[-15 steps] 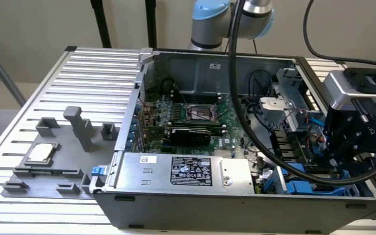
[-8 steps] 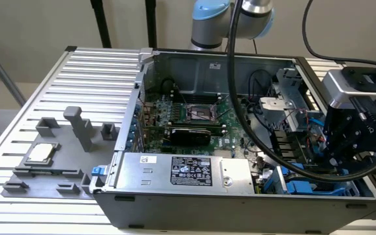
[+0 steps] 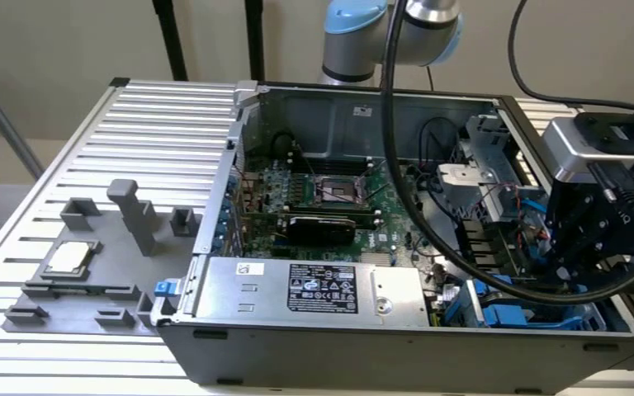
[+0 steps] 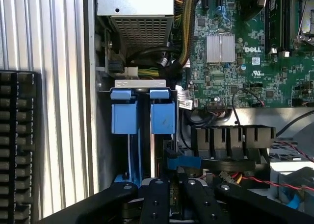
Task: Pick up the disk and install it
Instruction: 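Insert the first disk wire, then insert the second disk wire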
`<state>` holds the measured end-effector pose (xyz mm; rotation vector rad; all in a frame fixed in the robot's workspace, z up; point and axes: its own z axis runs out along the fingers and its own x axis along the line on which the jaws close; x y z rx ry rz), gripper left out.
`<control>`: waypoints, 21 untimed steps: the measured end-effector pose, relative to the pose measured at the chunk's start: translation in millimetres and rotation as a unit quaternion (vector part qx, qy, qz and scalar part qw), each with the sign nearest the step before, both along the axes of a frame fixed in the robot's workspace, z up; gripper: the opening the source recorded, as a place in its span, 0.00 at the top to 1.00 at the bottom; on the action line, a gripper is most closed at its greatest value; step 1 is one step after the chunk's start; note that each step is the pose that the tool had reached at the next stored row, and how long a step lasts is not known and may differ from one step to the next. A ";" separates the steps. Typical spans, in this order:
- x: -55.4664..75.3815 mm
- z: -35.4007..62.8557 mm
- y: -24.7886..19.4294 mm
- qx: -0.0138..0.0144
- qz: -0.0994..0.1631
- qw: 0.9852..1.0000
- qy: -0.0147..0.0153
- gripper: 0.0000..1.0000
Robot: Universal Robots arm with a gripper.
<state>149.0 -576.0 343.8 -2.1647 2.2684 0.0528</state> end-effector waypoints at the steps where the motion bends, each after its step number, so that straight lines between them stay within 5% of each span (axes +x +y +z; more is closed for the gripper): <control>1: -0.2 -0.1 0.2 -0.001 0.000 1.000 0.000 1.00; 10: -2.8 -0.7 1.4 -0.005 0.000 1.000 -0.004 1.00; 21: -2.9 -3.7 3.4 -0.008 0.000 1.000 -0.011 1.00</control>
